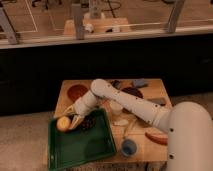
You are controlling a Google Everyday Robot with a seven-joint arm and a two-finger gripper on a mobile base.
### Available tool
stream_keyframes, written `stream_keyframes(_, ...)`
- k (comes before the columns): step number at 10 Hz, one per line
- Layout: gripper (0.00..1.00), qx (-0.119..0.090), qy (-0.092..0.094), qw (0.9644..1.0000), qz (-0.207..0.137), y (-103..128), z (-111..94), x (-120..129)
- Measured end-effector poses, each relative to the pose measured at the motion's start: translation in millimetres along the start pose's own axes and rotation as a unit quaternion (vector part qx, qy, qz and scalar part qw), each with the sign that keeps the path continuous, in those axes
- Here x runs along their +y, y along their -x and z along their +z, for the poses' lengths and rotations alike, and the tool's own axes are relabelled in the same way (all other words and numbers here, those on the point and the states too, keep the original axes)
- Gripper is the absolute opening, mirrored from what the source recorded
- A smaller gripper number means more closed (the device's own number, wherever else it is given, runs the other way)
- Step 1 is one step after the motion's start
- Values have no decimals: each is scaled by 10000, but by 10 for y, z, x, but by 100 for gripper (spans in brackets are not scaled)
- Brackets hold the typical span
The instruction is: Place apple in table surface
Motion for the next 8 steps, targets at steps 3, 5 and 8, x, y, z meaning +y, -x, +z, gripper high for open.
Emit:
stream_keyframes(3, 14, 82, -513, 9986, -8, -3, -248, -351)
stream_keyframes(5, 14, 89, -653, 9978, 77, -96, -243, -473)
stream_keyframes(8, 14, 91, -667, 9976, 181, -261, -198, -653)
